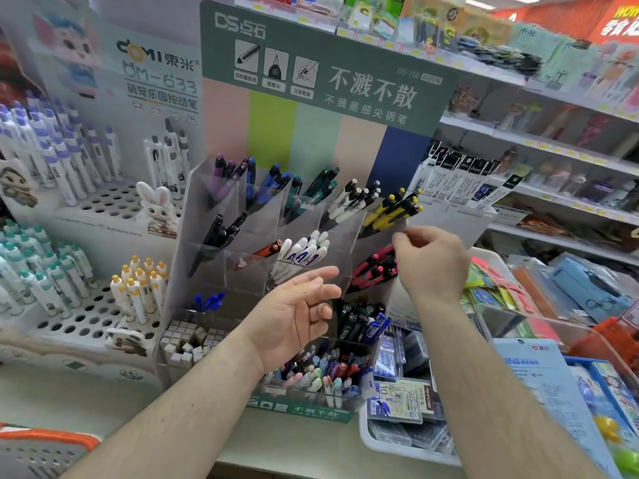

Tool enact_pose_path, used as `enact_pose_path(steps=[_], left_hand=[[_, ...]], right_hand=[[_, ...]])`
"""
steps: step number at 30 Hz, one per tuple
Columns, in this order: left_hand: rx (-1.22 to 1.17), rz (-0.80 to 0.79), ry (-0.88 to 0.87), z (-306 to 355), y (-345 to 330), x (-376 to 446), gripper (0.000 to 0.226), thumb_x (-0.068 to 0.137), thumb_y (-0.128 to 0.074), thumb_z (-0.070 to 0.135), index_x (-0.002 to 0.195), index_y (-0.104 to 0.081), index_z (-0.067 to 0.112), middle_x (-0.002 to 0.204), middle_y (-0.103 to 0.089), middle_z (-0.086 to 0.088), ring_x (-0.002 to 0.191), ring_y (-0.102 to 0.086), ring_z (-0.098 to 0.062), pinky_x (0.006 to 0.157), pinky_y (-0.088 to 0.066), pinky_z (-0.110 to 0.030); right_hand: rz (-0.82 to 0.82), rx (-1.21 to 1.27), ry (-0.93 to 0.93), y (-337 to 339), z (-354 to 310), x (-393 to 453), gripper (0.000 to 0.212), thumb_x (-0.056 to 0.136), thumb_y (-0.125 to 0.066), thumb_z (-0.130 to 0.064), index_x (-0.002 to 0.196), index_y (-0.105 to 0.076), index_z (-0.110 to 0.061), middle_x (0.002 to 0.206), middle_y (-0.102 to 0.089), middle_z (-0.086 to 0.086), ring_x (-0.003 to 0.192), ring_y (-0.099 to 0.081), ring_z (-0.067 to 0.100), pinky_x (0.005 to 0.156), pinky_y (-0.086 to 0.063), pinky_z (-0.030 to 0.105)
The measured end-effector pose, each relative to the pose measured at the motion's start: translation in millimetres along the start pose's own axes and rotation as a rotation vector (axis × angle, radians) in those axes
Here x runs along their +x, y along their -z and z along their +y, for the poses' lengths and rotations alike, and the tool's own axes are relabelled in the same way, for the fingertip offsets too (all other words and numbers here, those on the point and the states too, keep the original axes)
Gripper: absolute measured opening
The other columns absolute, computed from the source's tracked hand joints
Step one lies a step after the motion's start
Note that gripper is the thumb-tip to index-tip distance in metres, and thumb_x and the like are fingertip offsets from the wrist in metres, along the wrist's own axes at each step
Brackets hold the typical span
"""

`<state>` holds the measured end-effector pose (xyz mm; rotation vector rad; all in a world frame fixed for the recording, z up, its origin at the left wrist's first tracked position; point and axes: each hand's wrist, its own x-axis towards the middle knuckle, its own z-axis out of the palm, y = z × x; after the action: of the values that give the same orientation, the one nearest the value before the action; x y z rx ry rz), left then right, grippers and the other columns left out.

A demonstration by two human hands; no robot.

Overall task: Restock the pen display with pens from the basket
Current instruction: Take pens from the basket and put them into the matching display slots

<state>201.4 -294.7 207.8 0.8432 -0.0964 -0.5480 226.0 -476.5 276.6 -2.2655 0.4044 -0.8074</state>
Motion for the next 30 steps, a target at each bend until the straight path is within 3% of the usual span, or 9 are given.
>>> enact_pose_path(steps=[5, 11, 16, 21, 23, 25, 30], left_hand=[[0.03, 0.015, -0.006, 1, 4, -3, 0.045, 0.079, -0.061, 0.021, 0.124, -0.062, 0.013, 0.084, -0.07, 0.0, 0.061, -0.058, -0.01, 0.057, -0.047, -0.022], [0.042, 0.031, -0.005, -3, 5, -1, 0.046, 0.079, -0.061, 0.02, 0.124, -0.062, 0.013, 0.085, -0.07, -0.001, 0.062, -0.058, -0.01, 0.058, -0.047, -0.022], [0.072, 0.023, -0.014, -4, 2, 1, 0.044, 0.081, -0.061, 0.018, 0.124, -0.062, 0.012, 0.087, -0.07, -0.001, 0.064, -0.058, -0.01, 0.06, -0.047, -0.022], [0.128, 0.074, -0.051, -1, 5, -4, 0.029, 0.094, -0.053, 0.009, 0.122, -0.063, 0.012, 0.087, -0.07, -0.002, 0.064, -0.057, -0.01, 0.061, -0.046, -0.023], [0.151, 0.084, -0.077, 1, 8, -11, 0.033, 0.091, -0.057, 0.01, 0.124, -0.062, 0.01, 0.088, -0.069, -0.004, 0.065, -0.057, -0.011, 0.061, -0.046, -0.023], [0.18, 0.093, -0.115, 4, 13, -22, 0.034, 0.088, -0.06, 0.012, 0.122, -0.062, 0.007, 0.086, -0.069, -0.004, 0.065, -0.056, -0.012, 0.06, -0.047, -0.023], [0.244, 0.269, -0.202, 12, 38, -61, 0.019, 0.088, -0.066, 0.017, 0.105, -0.069, 0.007, 0.082, -0.065, -0.01, 0.068, -0.058, -0.018, 0.06, -0.049, -0.027]], right_hand=[[-0.144, -0.308, 0.038, -23, -1, 1, 0.026, 0.088, -0.057, -0.036, 0.074, -0.076, -0.025, 0.085, -0.069, 0.003, 0.081, -0.059, 0.024, 0.073, -0.053, 0.035], [-0.262, -0.393, -0.043, -19, -8, 7, 0.017, 0.082, -0.062, -0.031, 0.078, -0.077, -0.024, 0.084, -0.07, -0.001, 0.082, -0.062, 0.025, 0.076, -0.056, 0.036], [-0.29, -0.408, -0.033, -16, -8, 5, 0.024, 0.085, -0.059, -0.038, 0.076, -0.076, -0.025, 0.082, -0.07, -0.002, 0.08, -0.06, 0.024, 0.077, -0.054, 0.036], [-0.083, -0.076, 0.215, -18, -26, -20, 0.015, 0.087, -0.065, -0.031, 0.089, -0.078, -0.024, 0.087, -0.063, -0.004, 0.082, -0.058, 0.017, 0.077, -0.048, 0.034], [-0.097, 0.109, 0.311, -28, -39, -38, 0.01, 0.085, -0.069, -0.024, 0.082, -0.077, -0.02, 0.08, -0.062, -0.006, 0.073, -0.054, 0.009, 0.071, -0.046, 0.024], [-0.188, 0.255, 0.34, -40, -51, -56, 0.011, 0.085, -0.07, -0.019, 0.075, -0.073, -0.021, 0.075, -0.06, -0.007, 0.069, -0.053, 0.006, 0.065, -0.04, 0.014], [-0.53, 0.424, 0.307, -75, -77, -100, 0.02, 0.086, -0.068, -0.019, 0.069, -0.066, -0.029, 0.077, -0.059, -0.012, 0.078, -0.056, 0.003, 0.069, -0.041, 0.01]])
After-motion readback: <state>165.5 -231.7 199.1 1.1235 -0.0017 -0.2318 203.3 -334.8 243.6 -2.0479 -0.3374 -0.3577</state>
